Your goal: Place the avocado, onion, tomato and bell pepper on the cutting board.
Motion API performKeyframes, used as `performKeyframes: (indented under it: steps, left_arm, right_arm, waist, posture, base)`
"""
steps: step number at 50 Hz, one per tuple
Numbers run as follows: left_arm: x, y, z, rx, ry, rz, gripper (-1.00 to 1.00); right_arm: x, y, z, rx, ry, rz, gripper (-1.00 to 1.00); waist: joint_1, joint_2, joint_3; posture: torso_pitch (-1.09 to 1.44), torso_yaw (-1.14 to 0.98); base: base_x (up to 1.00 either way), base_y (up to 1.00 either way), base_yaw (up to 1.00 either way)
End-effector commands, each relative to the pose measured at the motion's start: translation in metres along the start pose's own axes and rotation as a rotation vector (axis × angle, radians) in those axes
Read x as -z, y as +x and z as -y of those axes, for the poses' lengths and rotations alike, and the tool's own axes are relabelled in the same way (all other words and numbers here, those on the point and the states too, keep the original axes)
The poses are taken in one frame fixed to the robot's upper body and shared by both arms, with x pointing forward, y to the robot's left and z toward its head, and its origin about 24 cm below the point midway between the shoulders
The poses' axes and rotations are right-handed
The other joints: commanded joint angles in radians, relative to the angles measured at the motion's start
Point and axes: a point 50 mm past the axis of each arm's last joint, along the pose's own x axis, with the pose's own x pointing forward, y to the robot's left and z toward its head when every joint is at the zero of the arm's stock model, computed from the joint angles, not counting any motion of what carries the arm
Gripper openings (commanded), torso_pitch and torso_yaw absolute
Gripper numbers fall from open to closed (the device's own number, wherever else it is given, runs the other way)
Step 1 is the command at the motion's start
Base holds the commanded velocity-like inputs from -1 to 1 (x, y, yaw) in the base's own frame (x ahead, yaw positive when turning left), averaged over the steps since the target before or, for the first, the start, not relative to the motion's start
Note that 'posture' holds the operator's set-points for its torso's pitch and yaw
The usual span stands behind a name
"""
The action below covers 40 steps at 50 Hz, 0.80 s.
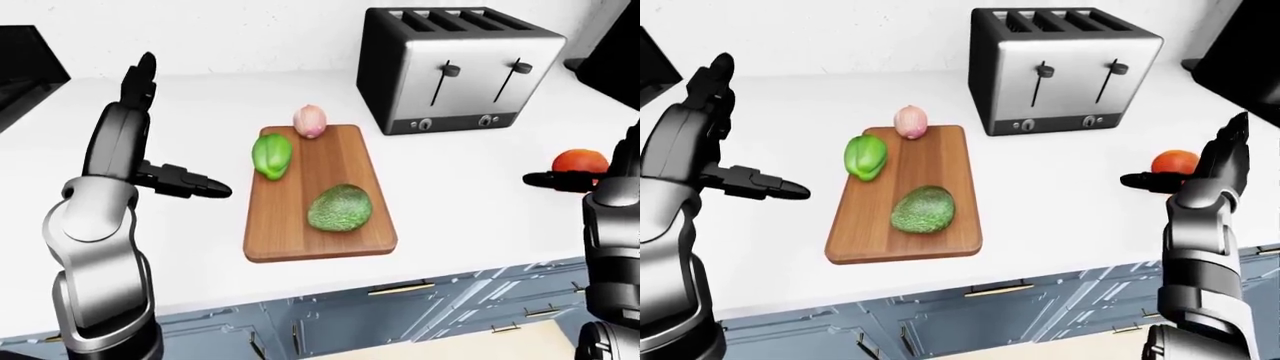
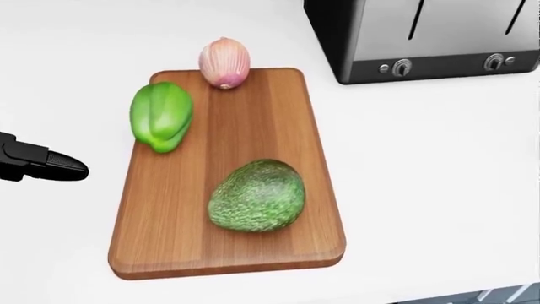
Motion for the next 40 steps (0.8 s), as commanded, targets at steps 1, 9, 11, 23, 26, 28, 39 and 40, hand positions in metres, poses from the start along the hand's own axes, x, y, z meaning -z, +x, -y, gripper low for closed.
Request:
performKeyframes:
  steps: [1,9,11,23,26,28,39,40]
  left_arm:
    - [-0.013,-0.003,-0.008,-0.042,0.022,0.072,1.00]
    - [-0.012,-0.003,-0.009,-0.043,0.022,0.069,1.00]
    - [-0.013,-0.004,-0.009,-0.043,0.022,0.069,1.00]
    - [-0.013,-0.005,-0.010,-0.045,0.023,0.069,1.00]
    - [-0.014,-0.004,-0.010,-0.044,0.024,0.071,1.00]
    - [-0.015,-0.003,-0.010,-0.044,0.024,0.072,1.00]
    - [-0.016,-0.002,-0.010,-0.043,0.026,0.074,1.00]
    - [-0.016,-0.002,-0.010,-0.042,0.027,0.074,1.00]
  right_arm:
    - [-0.019,0.003,0.012,0.052,0.029,0.079,1.00]
    - [-0.012,0.002,0.009,0.047,0.036,0.059,1.00]
    - [-0.011,0.002,0.008,0.045,0.038,0.055,1.00]
    - [0.001,0.002,0.003,0.034,0.045,0.017,0.76]
    - [0.002,0.003,0.003,0.032,0.050,0.013,0.64]
    - [0.002,0.002,0.001,0.028,0.050,0.011,0.55]
    - [0.004,0.002,0.000,0.017,0.049,0.013,0.33]
    - [0.004,0.002,0.000,0.017,0.051,0.013,0.32]
  waist:
    - [0.001,-0.005,-0.025]
    - [0.001,-0.007,-0.025]
    - [0.001,-0.007,-0.026]
    - [0.001,-0.013,-0.025]
    - [0.001,-0.015,-0.025]
    - [0.002,-0.016,-0.025]
    - [0.002,-0.018,-0.023]
    - [0.002,-0.018,-0.023]
  posture:
    - [0.00,0.00]
    - [0.00,0.00]
    - [0.00,0.00]
    - [0.00,0.00]
    - [0.00,0.00]
    - [0.00,0.00]
    - [0.00,0.00]
    - [0.00,0.00]
  base:
    - [0.00,0.00,0.00]
    - [0.00,0.00,0.00]
    - [0.00,0.00,0.00]
    - [0.00,0.00,0.00]
    - [0.00,0.00,0.00]
    - [0.00,0.00,0.00]
    - [0.00,0.00,0.00]
    - [0.00,0.00,0.00]
